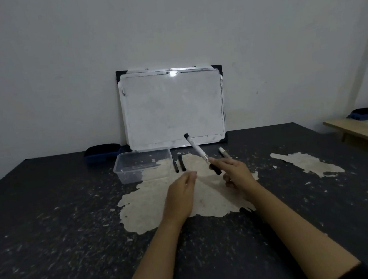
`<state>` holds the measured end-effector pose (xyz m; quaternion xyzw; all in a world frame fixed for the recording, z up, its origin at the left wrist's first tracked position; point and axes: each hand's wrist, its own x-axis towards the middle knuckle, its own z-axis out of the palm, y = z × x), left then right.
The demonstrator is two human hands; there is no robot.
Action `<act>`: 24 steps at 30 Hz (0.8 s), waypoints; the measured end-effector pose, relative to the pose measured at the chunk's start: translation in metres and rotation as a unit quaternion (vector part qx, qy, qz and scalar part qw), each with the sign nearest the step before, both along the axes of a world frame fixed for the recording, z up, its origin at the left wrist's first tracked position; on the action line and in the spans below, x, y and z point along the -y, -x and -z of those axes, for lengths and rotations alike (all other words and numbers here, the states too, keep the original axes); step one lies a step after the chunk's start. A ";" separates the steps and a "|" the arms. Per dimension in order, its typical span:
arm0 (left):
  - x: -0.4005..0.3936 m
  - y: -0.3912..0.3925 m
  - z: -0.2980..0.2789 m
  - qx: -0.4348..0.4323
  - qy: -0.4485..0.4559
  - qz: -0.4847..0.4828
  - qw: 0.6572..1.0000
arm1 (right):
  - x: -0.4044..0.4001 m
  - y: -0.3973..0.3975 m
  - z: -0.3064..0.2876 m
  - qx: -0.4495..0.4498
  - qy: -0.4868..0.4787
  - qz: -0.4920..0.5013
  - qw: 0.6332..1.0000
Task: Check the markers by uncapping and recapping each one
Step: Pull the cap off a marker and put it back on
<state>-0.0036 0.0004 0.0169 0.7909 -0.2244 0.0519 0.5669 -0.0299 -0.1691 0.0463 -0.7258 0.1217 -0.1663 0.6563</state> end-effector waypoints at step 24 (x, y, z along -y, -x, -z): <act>-0.010 0.004 -0.012 0.238 -0.216 -0.083 0.943 | -0.009 0.002 0.007 0.043 -0.091 -0.068 0.993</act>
